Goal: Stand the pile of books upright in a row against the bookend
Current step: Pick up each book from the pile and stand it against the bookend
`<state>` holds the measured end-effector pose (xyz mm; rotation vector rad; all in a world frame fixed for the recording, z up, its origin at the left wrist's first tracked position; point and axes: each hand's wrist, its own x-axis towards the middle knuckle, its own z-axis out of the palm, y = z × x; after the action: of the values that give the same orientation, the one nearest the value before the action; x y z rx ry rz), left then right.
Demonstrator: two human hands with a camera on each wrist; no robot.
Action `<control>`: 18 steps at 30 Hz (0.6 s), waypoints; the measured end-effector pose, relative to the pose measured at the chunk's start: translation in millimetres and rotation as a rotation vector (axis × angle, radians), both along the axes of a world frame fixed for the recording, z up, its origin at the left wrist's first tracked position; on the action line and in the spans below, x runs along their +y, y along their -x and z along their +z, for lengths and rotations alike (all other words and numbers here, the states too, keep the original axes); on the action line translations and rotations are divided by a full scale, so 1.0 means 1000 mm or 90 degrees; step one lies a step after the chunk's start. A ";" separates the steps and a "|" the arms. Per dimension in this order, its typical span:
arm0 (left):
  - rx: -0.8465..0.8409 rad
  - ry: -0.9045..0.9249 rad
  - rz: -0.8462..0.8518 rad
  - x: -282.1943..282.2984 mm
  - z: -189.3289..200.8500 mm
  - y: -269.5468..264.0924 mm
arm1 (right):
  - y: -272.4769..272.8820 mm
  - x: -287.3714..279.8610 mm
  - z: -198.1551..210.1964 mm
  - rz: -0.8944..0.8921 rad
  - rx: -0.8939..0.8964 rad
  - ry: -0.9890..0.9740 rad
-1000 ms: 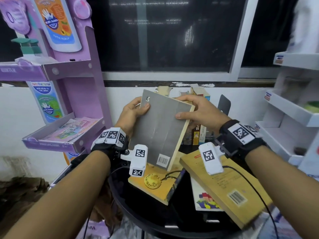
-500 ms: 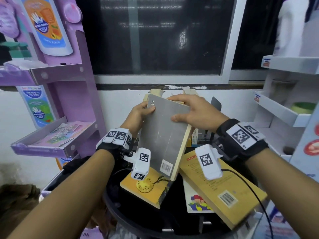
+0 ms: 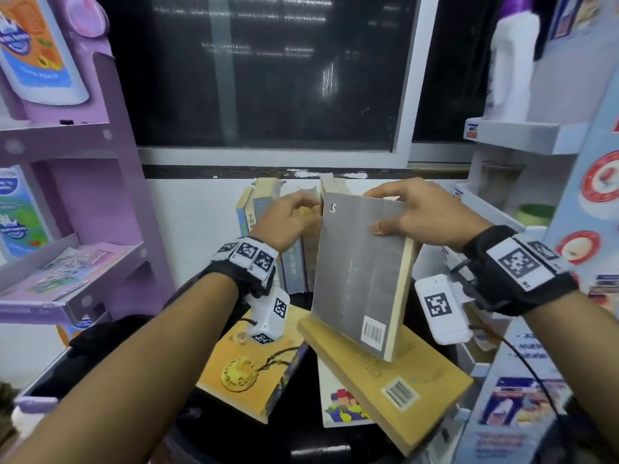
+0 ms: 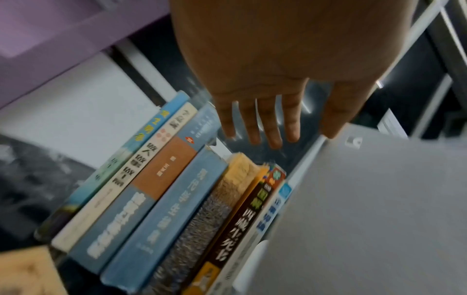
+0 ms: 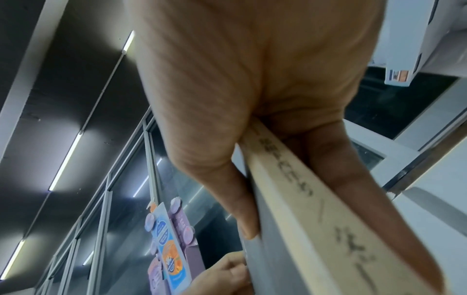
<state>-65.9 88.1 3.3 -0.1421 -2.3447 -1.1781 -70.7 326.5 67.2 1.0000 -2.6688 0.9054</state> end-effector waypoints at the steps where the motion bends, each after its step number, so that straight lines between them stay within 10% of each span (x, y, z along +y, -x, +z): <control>1: 0.004 0.092 0.026 0.004 -0.002 0.007 | 0.003 0.005 0.001 -0.014 0.000 -0.002; 18: 0.026 0.361 0.149 0.016 0.006 0.089 | 0.069 0.001 -0.005 -0.177 0.014 0.054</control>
<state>-155.0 103.6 8.9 -0.0801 -2.5143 -0.3783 -139.6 327.2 62.1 0.5976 -2.6380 0.9299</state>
